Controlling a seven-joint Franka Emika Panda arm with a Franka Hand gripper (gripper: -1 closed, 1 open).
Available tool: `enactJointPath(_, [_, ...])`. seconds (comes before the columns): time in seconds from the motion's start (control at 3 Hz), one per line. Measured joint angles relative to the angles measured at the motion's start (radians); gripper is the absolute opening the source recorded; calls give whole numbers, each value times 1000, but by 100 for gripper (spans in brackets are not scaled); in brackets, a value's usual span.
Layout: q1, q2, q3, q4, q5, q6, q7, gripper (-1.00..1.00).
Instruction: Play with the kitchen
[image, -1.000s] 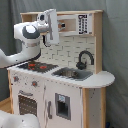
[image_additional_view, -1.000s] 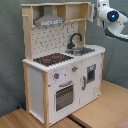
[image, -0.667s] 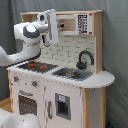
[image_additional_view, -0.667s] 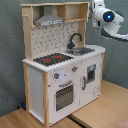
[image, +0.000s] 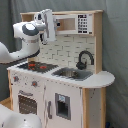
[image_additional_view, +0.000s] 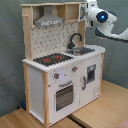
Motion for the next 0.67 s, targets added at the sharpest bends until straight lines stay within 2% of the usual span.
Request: enactJointPath(0.67, [-134, 52, 121, 140, 1, 0, 4, -100])
